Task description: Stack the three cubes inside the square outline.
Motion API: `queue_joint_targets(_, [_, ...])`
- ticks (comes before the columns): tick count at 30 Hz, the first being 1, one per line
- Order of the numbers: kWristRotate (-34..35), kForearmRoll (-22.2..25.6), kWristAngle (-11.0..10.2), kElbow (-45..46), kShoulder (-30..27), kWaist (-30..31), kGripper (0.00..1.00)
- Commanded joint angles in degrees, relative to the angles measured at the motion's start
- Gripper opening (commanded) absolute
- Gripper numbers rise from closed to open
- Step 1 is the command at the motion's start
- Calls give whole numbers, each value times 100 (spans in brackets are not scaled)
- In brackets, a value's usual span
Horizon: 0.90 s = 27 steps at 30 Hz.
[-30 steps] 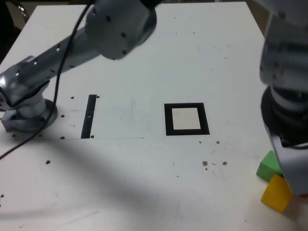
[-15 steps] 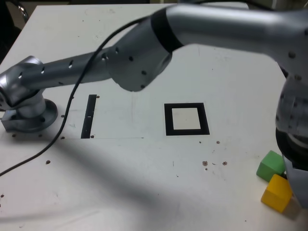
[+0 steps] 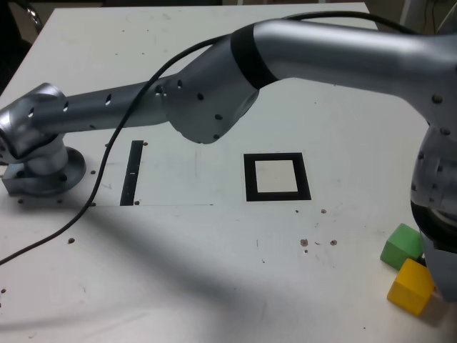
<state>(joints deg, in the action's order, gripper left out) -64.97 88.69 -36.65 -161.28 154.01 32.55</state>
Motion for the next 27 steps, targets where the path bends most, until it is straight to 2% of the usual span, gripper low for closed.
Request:
queue_joint_targets(1, [-15, 26, -23, -180, 81, -24, 93])
queue_joint_targets(7, [-14, -77, -166, -206, 246, -38, 92])
queue_joint_targets(12, [-10, -111, -184, -212, 273, -68, 90])
queue_joint_targets(23, [0, -47, -20, -245, 235, -164, 80])
queue_joint_targets(27, [-39, -8, 188, -232, 212, -196, 80])
